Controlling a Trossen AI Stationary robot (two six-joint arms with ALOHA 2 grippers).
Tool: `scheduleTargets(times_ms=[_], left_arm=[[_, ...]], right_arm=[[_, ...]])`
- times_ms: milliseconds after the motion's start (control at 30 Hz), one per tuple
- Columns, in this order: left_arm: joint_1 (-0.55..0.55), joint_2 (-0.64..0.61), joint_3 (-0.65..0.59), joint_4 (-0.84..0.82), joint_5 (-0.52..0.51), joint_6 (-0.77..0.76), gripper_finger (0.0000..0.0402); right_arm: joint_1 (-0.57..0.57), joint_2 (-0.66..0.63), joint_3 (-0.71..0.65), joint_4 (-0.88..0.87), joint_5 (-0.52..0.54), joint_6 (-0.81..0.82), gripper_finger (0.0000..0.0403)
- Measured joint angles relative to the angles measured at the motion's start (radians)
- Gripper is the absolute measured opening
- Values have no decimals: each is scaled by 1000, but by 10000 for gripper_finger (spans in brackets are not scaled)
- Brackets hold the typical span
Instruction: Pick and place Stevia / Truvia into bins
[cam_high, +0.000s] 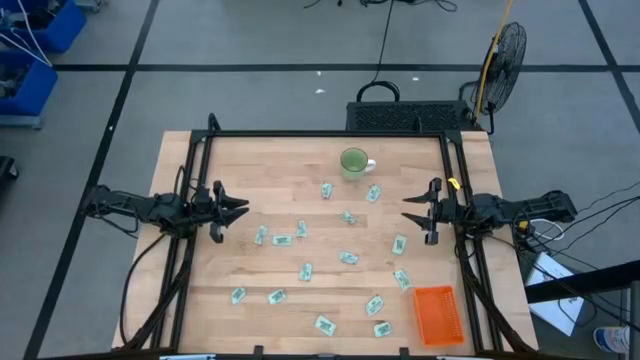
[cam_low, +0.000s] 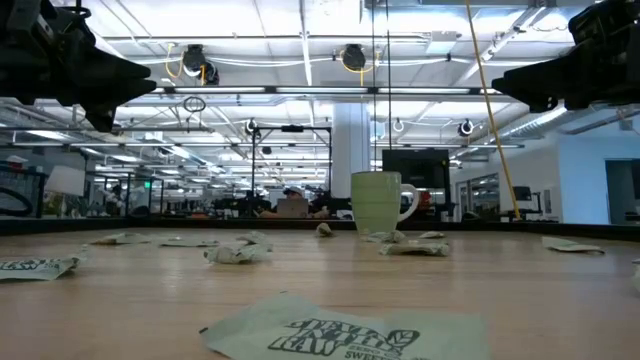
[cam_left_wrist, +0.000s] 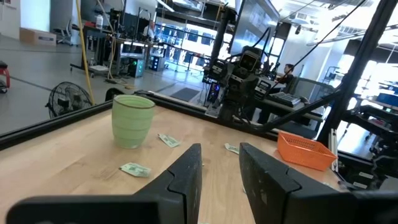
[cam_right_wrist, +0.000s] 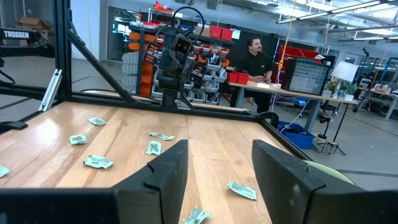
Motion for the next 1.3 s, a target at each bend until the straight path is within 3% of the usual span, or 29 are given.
scheduleTargets(times_ms=[133,500,833,1000,1300], left_arm=[[0,0,0,3,-4,0,113],[0,0,0,19,-180,63,113],[0,19,26,136,-157,85,113],[0,127,105,122,-157,90,113],[0,457,311,-29,-182,88,113]], right_arm=[[0,0,0,0,0,0,171],[0,0,0,0,0,0,171],[0,0,0,0,0,0,171],[0,0,0,0,0,0,171],[0,0,0,0,0,-1,171]])
